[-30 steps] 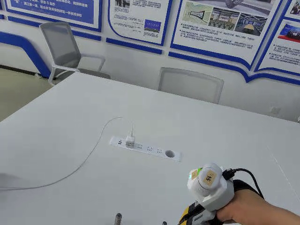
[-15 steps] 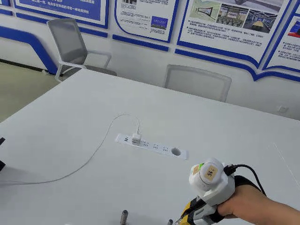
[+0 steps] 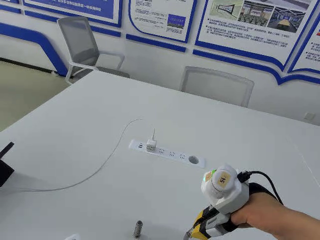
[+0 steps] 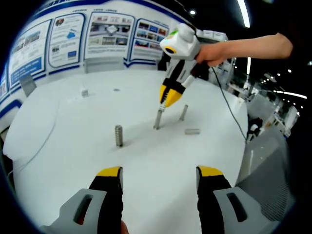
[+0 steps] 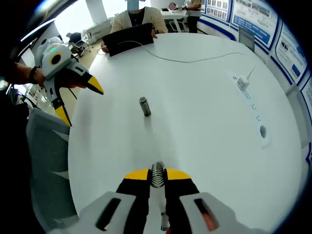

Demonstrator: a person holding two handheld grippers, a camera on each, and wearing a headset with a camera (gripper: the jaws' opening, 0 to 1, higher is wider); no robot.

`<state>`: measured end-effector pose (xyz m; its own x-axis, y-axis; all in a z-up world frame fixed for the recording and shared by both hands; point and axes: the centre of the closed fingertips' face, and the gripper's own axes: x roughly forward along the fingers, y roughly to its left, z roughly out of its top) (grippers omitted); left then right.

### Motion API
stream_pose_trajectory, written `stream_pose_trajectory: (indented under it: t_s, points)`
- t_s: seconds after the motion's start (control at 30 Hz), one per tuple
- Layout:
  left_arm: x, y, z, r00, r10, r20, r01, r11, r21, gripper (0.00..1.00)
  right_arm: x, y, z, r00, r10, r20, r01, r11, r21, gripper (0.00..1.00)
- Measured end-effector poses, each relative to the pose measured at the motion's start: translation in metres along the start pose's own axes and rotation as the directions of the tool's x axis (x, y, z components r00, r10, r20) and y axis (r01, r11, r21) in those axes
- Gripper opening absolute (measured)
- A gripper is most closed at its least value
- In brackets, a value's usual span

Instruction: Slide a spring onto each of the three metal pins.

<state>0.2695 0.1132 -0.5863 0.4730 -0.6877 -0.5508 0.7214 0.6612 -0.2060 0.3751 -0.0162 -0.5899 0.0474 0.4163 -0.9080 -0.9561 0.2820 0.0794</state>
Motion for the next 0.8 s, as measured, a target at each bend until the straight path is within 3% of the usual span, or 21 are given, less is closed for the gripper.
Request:
stream_pose_trajectory:
  t_s: [0.8]
  points:
    - [-0.002,-0.001,-0.007,1.0,-0.001,-0.005,0.001,1.0,-0.023,0.62,0.014,0.0,0.001,0.9998,0.004,-0.021,-0.004,1.0,-0.009,0.13]
